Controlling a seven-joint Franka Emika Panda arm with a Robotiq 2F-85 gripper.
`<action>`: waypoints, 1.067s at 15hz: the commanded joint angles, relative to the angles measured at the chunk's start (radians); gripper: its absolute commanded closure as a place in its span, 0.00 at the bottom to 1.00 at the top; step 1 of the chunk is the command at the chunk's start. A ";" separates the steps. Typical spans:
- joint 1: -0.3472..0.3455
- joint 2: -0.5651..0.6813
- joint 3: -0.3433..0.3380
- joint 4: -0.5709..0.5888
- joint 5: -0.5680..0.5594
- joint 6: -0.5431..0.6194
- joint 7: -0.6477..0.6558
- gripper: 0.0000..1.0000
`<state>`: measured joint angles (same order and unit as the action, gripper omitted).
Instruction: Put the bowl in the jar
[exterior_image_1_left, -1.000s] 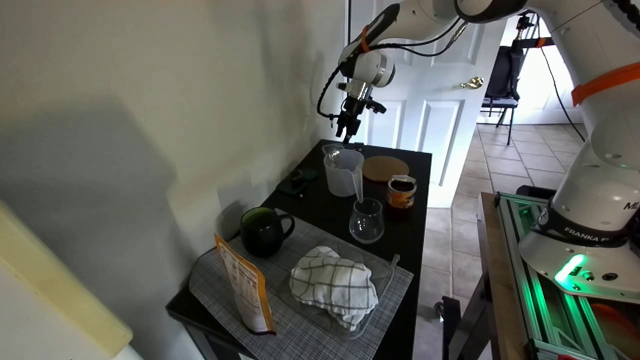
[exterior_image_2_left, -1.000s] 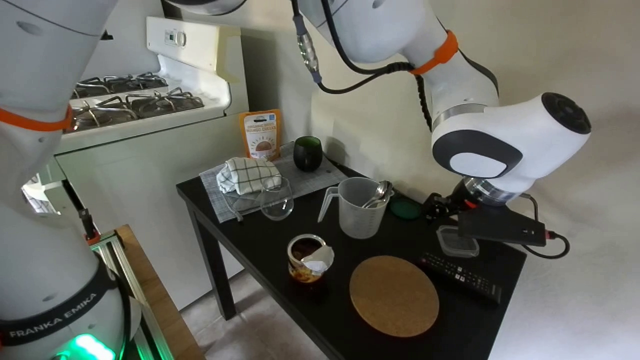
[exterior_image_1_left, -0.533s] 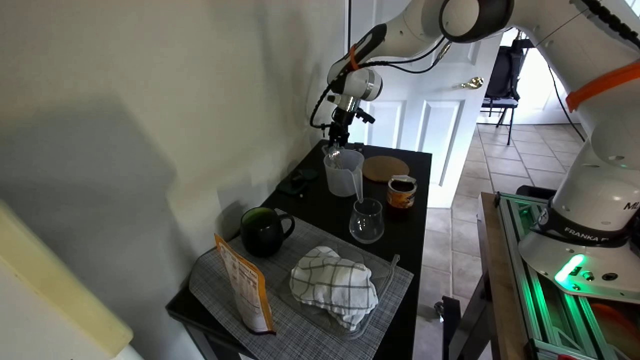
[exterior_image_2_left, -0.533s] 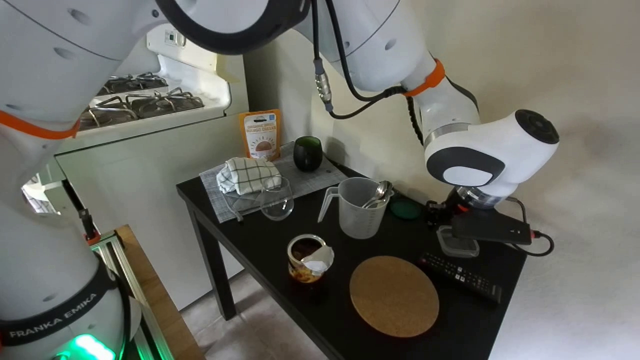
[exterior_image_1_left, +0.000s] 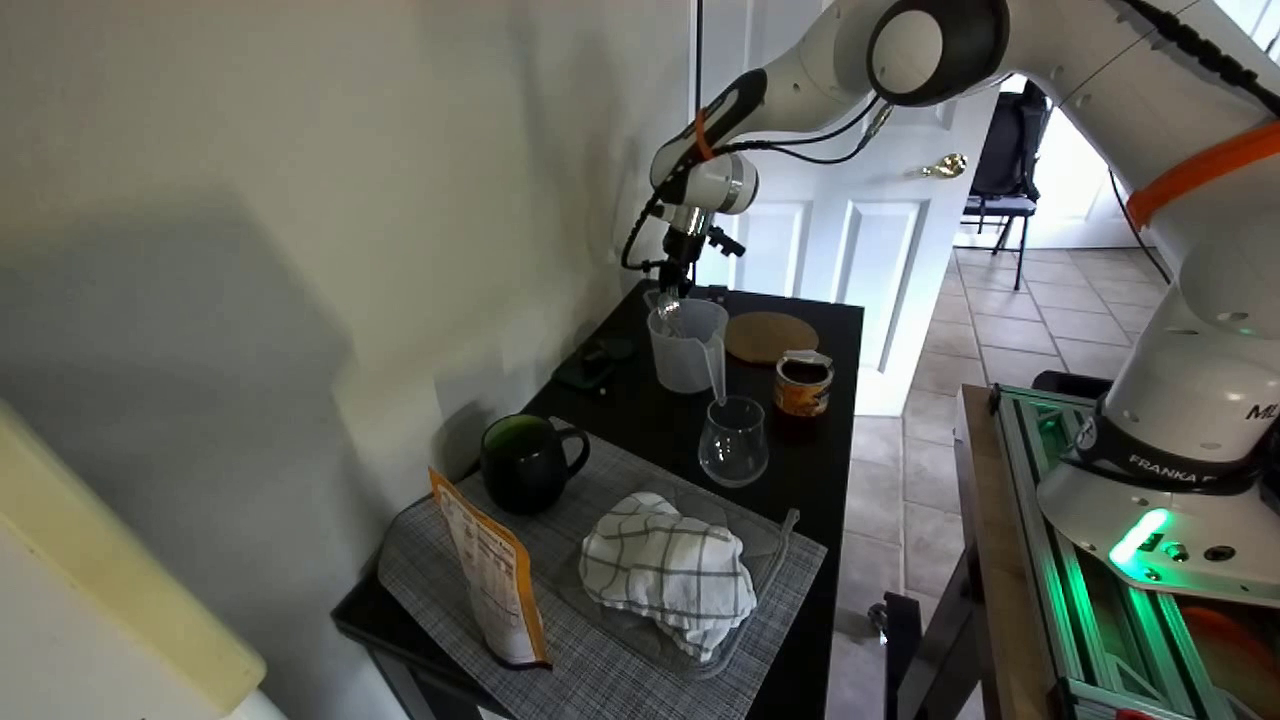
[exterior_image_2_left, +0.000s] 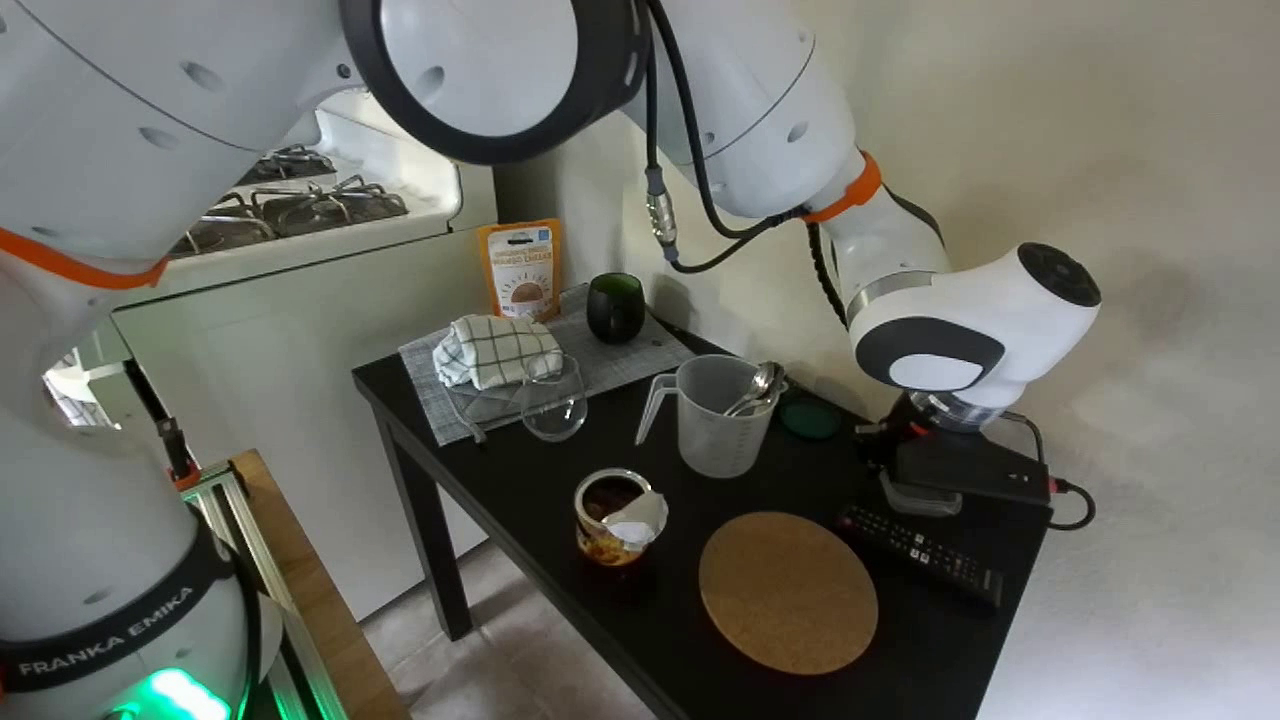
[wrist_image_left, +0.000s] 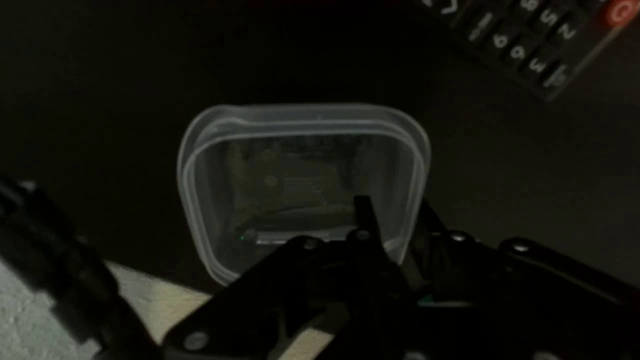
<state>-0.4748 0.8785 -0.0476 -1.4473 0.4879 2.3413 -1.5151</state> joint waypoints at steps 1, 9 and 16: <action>-0.019 0.002 0.030 0.004 -0.043 0.017 0.047 1.00; -0.070 -0.173 0.105 -0.173 0.003 -0.018 -0.029 0.98; -0.131 -0.444 0.084 -0.496 0.063 -0.058 -0.163 0.98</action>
<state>-0.5691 0.5945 0.0400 -1.7502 0.5034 2.2953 -1.5816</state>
